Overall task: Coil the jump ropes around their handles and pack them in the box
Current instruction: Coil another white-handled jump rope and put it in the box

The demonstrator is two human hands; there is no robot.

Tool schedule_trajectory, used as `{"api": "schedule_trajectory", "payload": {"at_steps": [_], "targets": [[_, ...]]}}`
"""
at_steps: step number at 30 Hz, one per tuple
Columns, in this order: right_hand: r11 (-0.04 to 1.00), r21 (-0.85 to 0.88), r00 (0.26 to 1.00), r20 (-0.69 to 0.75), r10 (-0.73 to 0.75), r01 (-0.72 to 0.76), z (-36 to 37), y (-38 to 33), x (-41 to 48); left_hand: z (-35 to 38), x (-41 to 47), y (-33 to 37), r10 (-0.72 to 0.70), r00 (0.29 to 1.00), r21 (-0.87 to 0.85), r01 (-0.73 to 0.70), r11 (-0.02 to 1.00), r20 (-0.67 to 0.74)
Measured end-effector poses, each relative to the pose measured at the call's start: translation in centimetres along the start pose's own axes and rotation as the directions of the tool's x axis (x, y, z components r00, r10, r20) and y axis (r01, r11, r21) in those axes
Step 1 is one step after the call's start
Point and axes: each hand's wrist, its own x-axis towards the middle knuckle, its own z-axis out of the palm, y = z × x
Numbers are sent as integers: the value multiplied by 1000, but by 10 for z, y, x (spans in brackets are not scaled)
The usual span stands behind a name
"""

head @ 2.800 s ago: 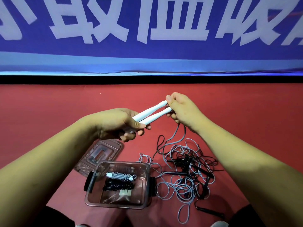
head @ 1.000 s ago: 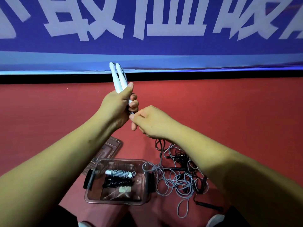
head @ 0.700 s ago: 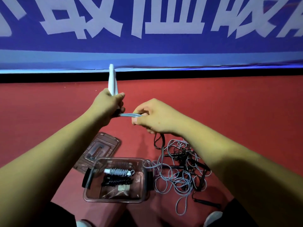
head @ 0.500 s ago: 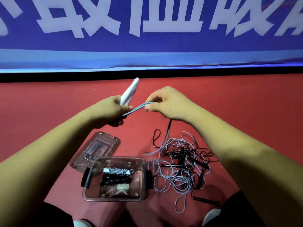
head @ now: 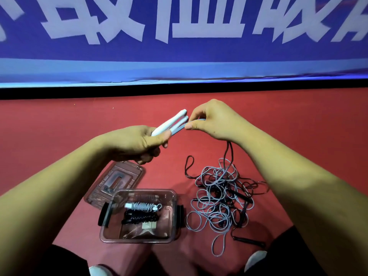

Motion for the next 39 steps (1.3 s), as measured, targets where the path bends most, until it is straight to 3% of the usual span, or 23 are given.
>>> {"api": "schedule_trajectory", "payload": {"at_steps": [3, 6, 8, 11, 15, 19, 21, 23, 29, 33, 39], "targets": [[999, -36, 1000, 25, -17, 18, 0, -1, 0, -3, 3, -1, -60, 998, 224, 66, 972, -33], [997, -72, 998, 52, -38, 42, 3, 0, 1, 3, 5, -3, -99, 992, 576, 125, 808, -76], [998, -34, 996, 77, -55, 57, 3, 0, 0, 10, 3, -1, -37, 997, 732, 75, 677, -68], [993, 110, 992, 117, -51, 38, 1, 3, 0, 20, -5, 8, 112, 994, 832, -61, 552, -1], [944, 330, 989, 143, -37, -12, 5, 9, -2, 24, -19, 22, 335, 942, 789, -188, 585, -24], [724, 656, 966, 253, 56, -214, 35, 10, -2, 15, -27, 32, 464, 844, 718, -147, 681, -268], [642, 699, 926, 376, 44, -315, 49, 6, 1, 4, -25, 33, 479, 780, 660, -115, 742, -403], [626, 697, 910, 412, 50, -350, 57, -3, 3, -10, -22, 30, 471, 722, 620, -74, 781, -507], [809, 526, 945, 311, 104, -262, 77, -38, -2, -45, -3, 4, 368, 628, 540, 99, 836, -685], [913, 362, 935, 350, 52, -187, 82, -51, -14, -65, 5, -9, 331, 551, 540, 271, 797, -766], [981, 192, 944, 327, -36, -29, 77, -56, -24, -67, 16, -48, 248, 656, 650, 486, 584, -713]]}}
